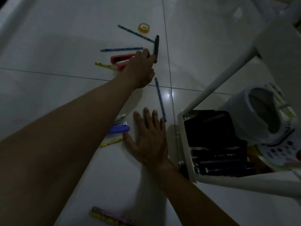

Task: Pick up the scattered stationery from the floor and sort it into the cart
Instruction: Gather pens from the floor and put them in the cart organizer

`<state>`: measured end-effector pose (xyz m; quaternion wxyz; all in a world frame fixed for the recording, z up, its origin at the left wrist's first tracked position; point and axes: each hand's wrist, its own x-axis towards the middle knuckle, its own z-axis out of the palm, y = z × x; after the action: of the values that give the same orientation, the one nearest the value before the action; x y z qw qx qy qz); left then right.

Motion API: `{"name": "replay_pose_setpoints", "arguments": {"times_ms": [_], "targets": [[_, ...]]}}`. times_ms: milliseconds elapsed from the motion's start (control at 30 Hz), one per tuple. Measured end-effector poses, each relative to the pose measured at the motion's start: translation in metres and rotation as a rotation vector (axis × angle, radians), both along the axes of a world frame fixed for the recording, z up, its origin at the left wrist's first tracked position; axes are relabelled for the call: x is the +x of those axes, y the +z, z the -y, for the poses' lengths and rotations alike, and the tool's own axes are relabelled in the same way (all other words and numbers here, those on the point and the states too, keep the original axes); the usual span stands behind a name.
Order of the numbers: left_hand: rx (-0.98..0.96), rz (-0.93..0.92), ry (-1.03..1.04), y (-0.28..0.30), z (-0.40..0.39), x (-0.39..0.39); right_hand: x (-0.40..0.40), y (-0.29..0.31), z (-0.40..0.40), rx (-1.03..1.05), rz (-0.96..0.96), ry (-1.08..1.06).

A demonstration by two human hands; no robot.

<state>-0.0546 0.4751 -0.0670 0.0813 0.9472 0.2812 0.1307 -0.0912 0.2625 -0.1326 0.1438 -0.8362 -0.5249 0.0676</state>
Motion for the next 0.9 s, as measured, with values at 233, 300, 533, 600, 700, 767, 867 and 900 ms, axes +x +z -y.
{"name": "replay_pose_setpoints", "arguments": {"times_ms": [233,300,533,600,700,767,867,900], "targets": [[-0.012,-0.046,0.038,-0.036,-0.025,0.043,0.001,-0.001,-0.002,0.039,-0.011,-0.019],[-0.094,0.028,0.095,-0.038,-0.027,0.053,0.001,-0.002,-0.002,0.049,-0.011,-0.025],[-0.196,-0.307,0.171,-0.038,-0.021,0.078,0.001,-0.004,-0.001,0.002,-0.011,-0.006],[-0.169,-0.331,0.174,-0.042,-0.021,0.078,0.001,-0.004,-0.001,0.005,-0.007,-0.011],[-0.064,-0.274,0.225,-0.046,-0.020,0.075,0.001,-0.004,0.000,0.005,-0.003,-0.012],[-0.004,-0.217,0.248,-0.045,-0.019,0.072,0.002,-0.005,-0.001,0.013,0.001,-0.020],[0.035,-0.116,0.253,-0.040,-0.015,0.065,0.002,-0.006,-0.001,0.047,0.002,-0.036],[0.026,-0.070,0.260,-0.037,-0.015,0.059,0.001,-0.006,-0.001,0.054,0.005,-0.039]]}}
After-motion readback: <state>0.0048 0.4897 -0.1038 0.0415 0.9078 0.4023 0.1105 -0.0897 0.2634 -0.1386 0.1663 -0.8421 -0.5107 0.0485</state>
